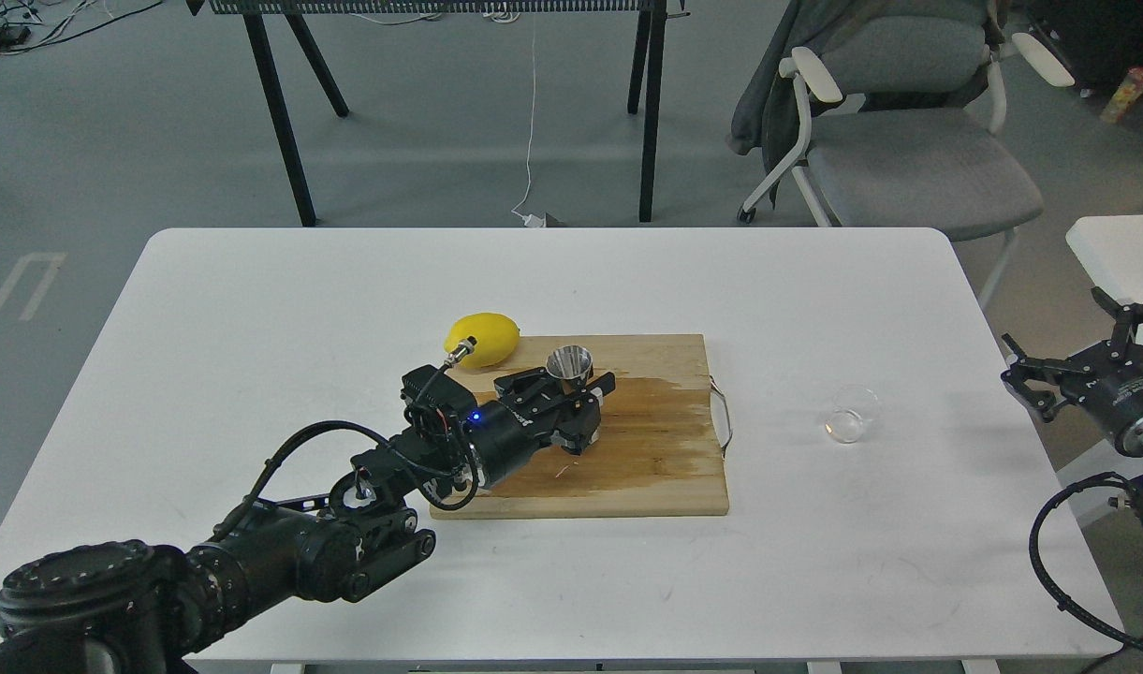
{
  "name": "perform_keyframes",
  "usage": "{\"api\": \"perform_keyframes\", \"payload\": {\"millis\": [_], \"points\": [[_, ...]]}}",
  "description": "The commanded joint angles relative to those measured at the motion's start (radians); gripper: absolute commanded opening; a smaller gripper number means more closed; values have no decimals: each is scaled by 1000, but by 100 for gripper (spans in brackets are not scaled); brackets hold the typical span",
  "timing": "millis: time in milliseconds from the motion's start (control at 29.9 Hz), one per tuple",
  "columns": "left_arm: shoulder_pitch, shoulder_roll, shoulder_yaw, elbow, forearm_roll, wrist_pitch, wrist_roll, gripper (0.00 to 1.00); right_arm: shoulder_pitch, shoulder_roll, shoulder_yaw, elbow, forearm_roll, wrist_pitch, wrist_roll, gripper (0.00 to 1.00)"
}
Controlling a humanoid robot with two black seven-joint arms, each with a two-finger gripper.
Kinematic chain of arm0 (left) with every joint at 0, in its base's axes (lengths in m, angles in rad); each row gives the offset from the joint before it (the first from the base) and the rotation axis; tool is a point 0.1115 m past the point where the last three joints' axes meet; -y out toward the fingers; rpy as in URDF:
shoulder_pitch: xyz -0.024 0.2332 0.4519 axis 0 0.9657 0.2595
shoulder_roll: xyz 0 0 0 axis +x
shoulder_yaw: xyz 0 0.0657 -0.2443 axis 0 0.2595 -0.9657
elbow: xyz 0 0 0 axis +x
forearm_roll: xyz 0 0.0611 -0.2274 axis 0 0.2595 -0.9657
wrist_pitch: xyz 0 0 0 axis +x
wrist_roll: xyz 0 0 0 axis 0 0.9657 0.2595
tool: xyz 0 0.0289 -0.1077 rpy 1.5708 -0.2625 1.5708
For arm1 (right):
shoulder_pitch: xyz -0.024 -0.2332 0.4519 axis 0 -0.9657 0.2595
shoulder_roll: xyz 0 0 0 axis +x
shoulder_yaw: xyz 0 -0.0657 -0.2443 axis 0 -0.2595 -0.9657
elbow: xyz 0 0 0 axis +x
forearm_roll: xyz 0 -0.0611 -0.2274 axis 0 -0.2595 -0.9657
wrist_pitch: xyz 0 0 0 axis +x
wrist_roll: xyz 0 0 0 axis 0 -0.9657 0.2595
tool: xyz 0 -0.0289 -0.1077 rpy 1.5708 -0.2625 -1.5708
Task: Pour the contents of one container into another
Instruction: 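Lower the jigger onto the board and open the left gripper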
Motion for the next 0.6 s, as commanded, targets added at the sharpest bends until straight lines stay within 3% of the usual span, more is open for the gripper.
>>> {"api": "perform_keyframes", "payload": {"millis": [0, 100, 200, 434, 568], "points": [[1, 0, 1, -1, 1, 0, 0, 38, 0, 0, 0, 0, 1, 0, 0, 100], [1, 0, 1, -1, 1, 0, 0, 44, 0, 0, 0, 0, 1, 0, 1, 100], [1, 0, 0, -4, 1, 0, 0, 70, -3, 0, 0, 0, 1, 0, 1, 100], [12, 0, 1, -21, 1, 0, 0, 86, -6, 0, 2, 0, 1, 0, 0, 100], [25, 0, 1, -21, 1, 0, 0, 89, -8, -2, 2, 0, 1, 0, 1, 100]]}}
